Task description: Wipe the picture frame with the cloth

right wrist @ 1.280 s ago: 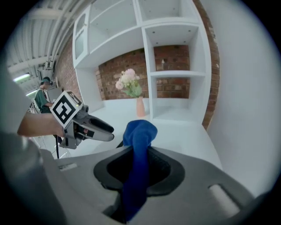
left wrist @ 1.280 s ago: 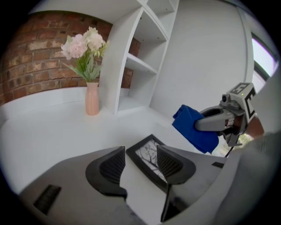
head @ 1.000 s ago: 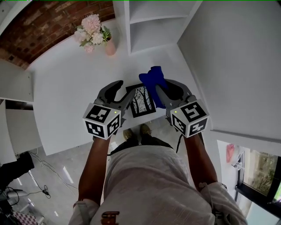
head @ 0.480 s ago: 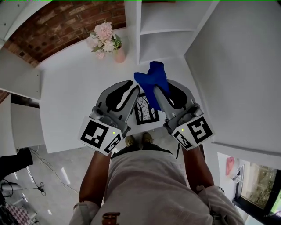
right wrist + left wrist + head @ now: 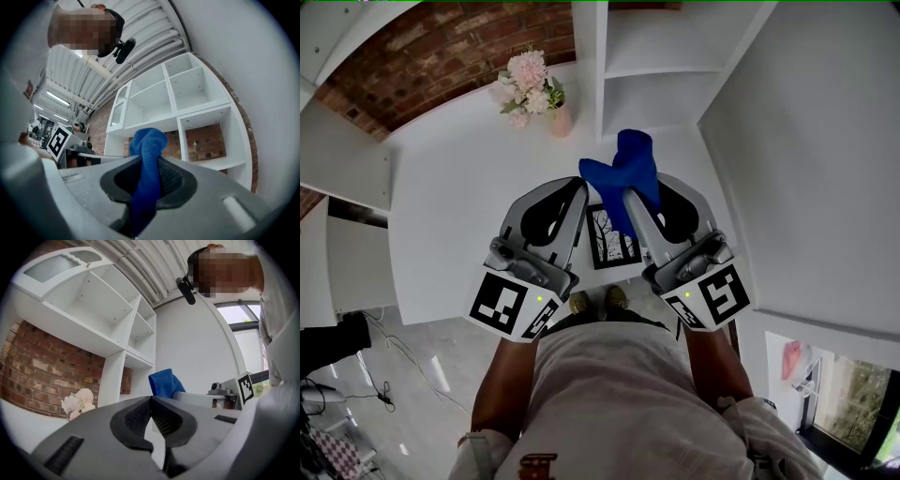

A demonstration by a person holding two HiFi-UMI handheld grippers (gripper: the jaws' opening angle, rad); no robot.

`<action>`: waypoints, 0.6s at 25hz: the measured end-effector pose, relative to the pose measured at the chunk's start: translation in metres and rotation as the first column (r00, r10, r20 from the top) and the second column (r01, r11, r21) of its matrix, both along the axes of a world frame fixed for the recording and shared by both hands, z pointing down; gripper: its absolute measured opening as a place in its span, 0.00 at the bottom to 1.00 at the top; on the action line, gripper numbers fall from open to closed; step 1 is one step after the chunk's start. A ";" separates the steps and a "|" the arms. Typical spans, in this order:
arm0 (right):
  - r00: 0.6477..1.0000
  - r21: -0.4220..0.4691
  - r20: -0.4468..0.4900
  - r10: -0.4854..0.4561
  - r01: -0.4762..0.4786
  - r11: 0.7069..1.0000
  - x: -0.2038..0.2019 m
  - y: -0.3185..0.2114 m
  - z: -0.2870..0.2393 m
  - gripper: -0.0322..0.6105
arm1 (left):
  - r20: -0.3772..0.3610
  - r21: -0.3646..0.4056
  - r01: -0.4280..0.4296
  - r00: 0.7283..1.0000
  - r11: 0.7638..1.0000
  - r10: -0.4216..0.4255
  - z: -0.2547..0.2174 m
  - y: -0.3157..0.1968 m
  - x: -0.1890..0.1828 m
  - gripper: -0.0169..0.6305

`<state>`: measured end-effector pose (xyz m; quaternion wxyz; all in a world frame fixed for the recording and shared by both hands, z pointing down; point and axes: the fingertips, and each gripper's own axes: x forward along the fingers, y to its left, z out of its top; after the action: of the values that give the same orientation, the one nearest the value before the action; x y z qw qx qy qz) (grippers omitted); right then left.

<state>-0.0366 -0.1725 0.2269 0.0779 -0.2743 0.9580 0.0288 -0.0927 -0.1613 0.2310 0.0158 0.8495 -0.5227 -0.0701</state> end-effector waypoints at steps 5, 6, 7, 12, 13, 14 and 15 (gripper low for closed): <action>1.000 0.012 0.010 0.002 -0.003 1.000 0.000 0.000 -0.001 0.17 | 0.008 0.015 -0.008 1.000 1.000 0.008 -0.004 0.001 0.005 0.03; 1.000 0.013 0.009 0.005 -0.005 1.000 0.000 0.000 -0.002 0.17 | 0.009 0.017 -0.010 1.000 1.000 0.010 -0.005 0.002 0.006 0.03; 1.000 0.014 0.007 0.007 -0.007 1.000 0.000 0.000 -0.002 0.17 | 0.010 0.018 -0.011 1.000 1.000 0.011 -0.006 0.002 0.006 0.03; 1.000 0.009 0.002 0.012 -0.012 1.000 0.000 0.000 -0.001 0.16 | 0.009 0.020 -0.013 1.000 1.000 0.013 -0.007 0.003 0.006 0.03; 1.000 0.010 0.002 0.013 -0.013 1.000 0.001 0.001 -0.001 0.16 | 0.009 0.019 -0.013 1.000 1.000 0.013 -0.006 0.003 0.006 0.03; 1.000 0.010 0.002 0.014 -0.014 1.000 0.001 0.001 -0.001 0.16 | 0.009 0.018 -0.014 1.000 1.000 0.014 -0.006 0.003 0.006 0.03; 1.000 0.011 0.001 0.014 -0.014 1.000 0.001 0.001 -0.001 0.16 | 0.009 0.017 -0.015 1.000 1.000 0.015 -0.005 0.003 0.006 0.03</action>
<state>-0.0360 -0.1716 0.2257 0.0798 -0.2807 0.9559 0.0342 -0.0870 -0.1582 0.2256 0.0067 0.8538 -0.5157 -0.0709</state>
